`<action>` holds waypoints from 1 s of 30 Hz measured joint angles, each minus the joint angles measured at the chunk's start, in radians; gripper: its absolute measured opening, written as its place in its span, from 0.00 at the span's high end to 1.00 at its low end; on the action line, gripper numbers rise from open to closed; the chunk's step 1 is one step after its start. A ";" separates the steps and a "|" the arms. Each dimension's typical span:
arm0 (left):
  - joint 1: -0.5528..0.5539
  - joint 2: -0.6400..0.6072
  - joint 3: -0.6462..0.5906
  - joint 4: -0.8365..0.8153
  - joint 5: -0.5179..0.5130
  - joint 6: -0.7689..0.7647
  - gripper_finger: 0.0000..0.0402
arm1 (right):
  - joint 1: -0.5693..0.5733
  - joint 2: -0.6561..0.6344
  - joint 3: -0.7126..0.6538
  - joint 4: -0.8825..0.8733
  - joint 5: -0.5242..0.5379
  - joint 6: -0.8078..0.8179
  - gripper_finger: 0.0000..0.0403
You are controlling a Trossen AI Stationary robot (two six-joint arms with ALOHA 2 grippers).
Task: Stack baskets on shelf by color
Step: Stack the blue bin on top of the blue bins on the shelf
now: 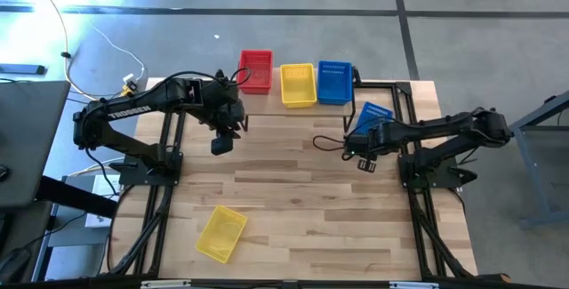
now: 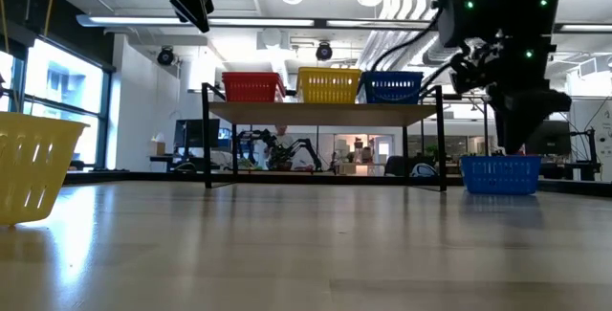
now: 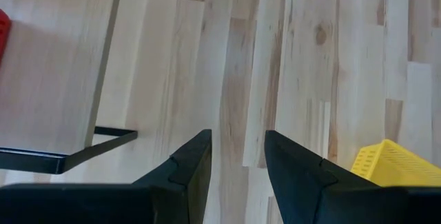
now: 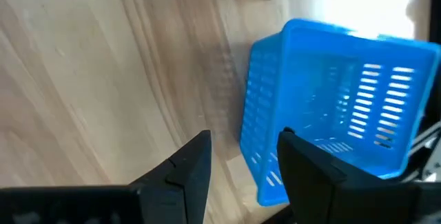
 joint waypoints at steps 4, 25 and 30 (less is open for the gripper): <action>0.000 0.000 0.000 0.000 0.000 0.000 0.69 | -0.001 0.011 -0.017 0.009 -0.008 0.012 0.63; 0.000 0.000 0.000 0.006 0.000 0.019 0.69 | -0.032 0.011 -0.013 -0.001 0.021 0.026 0.63; 0.000 0.000 0.000 -0.010 0.000 0.020 0.69 | -0.032 0.011 -0.013 -0.001 0.018 0.026 0.63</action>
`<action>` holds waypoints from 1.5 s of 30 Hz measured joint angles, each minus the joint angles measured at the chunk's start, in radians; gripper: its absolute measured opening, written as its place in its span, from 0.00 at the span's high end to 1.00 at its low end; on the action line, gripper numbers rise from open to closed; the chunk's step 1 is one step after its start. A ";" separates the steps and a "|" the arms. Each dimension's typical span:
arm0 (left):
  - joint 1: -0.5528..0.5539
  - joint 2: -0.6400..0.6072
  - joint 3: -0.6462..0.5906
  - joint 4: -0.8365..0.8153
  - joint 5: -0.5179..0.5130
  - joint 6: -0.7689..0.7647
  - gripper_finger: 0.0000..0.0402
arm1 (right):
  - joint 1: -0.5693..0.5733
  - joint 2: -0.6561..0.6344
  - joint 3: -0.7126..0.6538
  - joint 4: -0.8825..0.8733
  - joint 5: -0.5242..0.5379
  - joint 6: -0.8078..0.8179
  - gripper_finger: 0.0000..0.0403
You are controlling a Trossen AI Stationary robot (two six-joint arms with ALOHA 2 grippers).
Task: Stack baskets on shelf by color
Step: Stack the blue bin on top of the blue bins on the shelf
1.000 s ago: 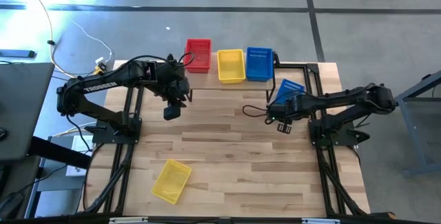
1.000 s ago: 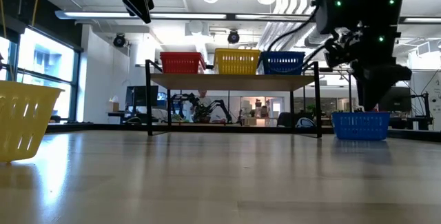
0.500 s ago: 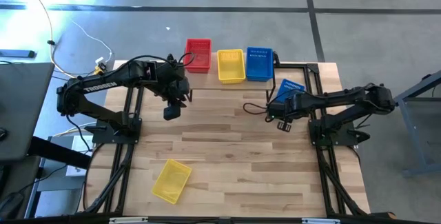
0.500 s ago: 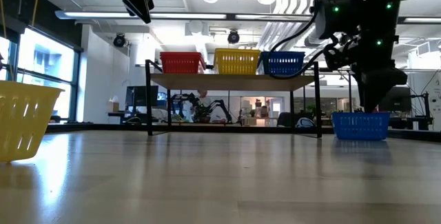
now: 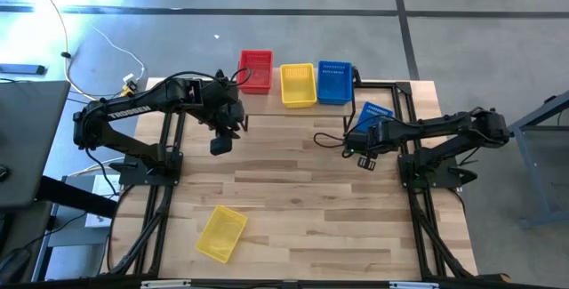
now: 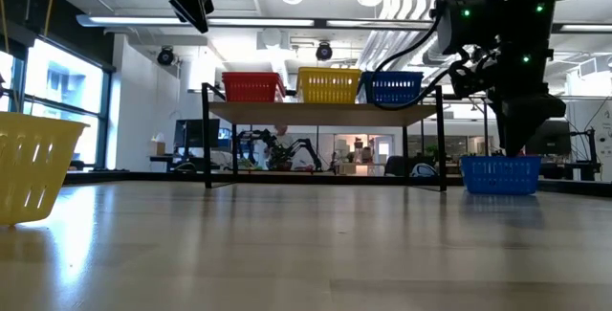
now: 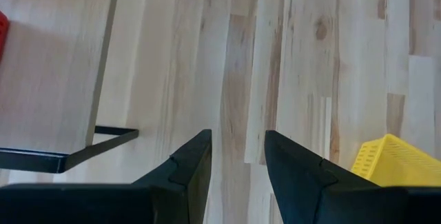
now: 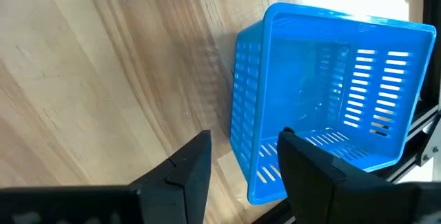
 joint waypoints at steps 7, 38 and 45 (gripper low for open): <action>0.000 0.000 0.000 0.000 -0.001 0.043 0.69 | -0.003 0.000 0.000 0.017 -0.045 -0.023 0.63; 0.002 0.000 0.000 0.002 0.000 0.112 0.69 | -0.139 0.167 0.035 0.043 -0.079 -0.030 0.76; 0.002 0.000 0.000 0.000 0.000 0.112 0.69 | -0.136 0.167 0.087 -0.013 -0.043 0.003 0.96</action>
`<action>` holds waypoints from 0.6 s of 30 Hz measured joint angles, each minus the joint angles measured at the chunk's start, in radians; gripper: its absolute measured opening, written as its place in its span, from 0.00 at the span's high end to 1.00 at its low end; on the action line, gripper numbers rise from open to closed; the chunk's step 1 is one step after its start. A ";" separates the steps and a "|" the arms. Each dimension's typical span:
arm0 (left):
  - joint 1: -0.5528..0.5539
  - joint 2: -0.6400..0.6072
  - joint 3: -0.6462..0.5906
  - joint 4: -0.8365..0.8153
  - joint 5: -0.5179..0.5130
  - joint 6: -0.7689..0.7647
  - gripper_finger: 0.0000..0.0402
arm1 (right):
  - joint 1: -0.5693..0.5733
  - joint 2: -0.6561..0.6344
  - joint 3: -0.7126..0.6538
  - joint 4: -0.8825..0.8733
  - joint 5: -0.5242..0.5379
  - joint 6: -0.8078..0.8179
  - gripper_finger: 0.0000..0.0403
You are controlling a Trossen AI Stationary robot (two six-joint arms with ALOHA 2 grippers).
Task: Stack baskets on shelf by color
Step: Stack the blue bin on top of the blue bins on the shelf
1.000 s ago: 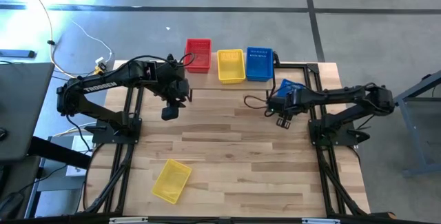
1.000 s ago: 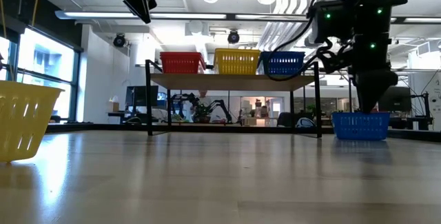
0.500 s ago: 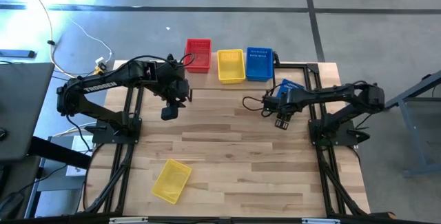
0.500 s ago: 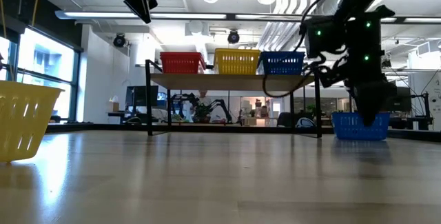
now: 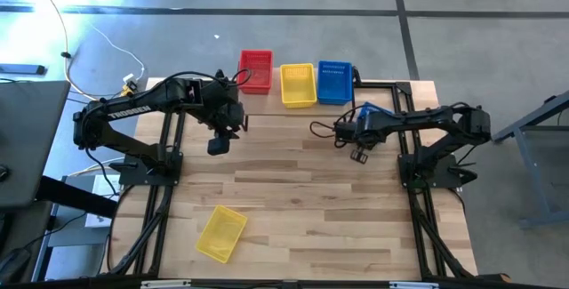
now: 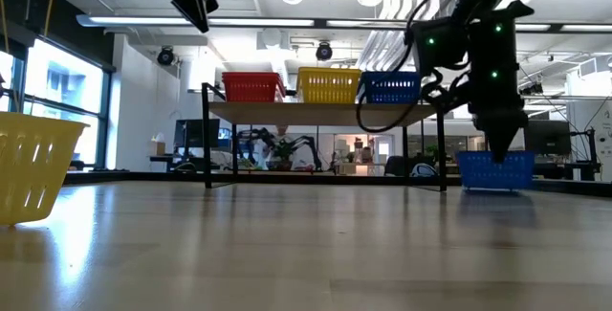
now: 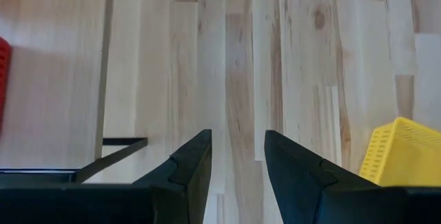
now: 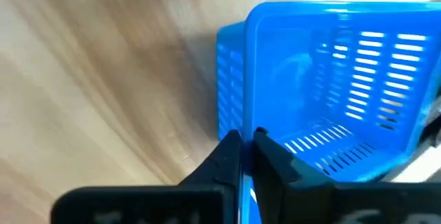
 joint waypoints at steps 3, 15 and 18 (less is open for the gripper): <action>0.000 0.000 0.000 -0.004 0.000 0.000 0.69 | 0.002 0.000 0.022 -0.043 0.007 0.044 0.98; 0.000 0.000 0.000 -0.038 0.000 -0.033 0.69 | 0.124 0.000 0.177 -0.242 0.003 0.353 1.00; 0.000 0.000 0.000 -0.066 0.000 -0.034 0.69 | 0.170 0.000 0.208 -0.299 -0.005 0.474 1.00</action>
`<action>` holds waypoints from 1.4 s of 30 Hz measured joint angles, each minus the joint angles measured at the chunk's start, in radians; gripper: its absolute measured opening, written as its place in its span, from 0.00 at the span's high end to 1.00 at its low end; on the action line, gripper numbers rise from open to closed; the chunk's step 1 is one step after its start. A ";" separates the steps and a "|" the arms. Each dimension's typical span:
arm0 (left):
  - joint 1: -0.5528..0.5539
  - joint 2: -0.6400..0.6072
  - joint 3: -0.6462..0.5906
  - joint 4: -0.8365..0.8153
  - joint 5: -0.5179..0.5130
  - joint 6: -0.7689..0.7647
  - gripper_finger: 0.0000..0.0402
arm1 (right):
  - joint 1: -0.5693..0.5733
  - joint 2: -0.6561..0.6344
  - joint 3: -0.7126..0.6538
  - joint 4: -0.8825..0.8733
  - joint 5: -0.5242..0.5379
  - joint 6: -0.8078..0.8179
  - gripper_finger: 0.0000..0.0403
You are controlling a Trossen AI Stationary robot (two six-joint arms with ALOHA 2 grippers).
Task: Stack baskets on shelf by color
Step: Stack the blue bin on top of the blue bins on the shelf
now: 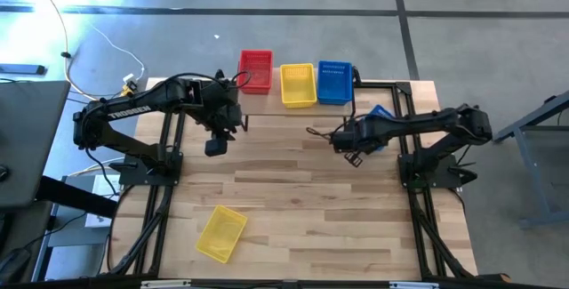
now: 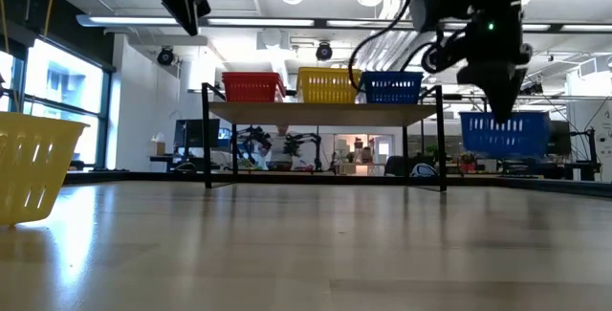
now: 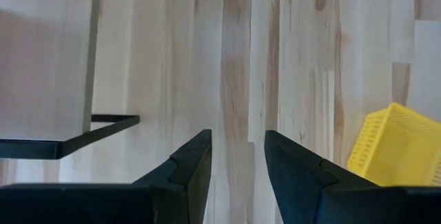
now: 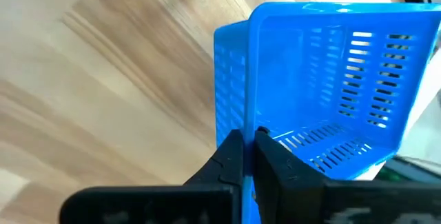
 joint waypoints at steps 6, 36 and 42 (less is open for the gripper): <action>0.000 0.000 0.000 -0.005 0.000 -0.003 0.69 | 0.082 0.000 0.081 -0.126 0.008 0.202 1.00; 0.000 0.000 0.000 -0.005 0.001 -0.076 0.69 | 0.155 -0.038 0.364 -0.234 0.120 0.545 1.00; 0.000 0.000 0.000 -0.005 0.000 -0.080 0.69 | 0.163 -0.038 0.494 -0.234 0.237 0.467 1.00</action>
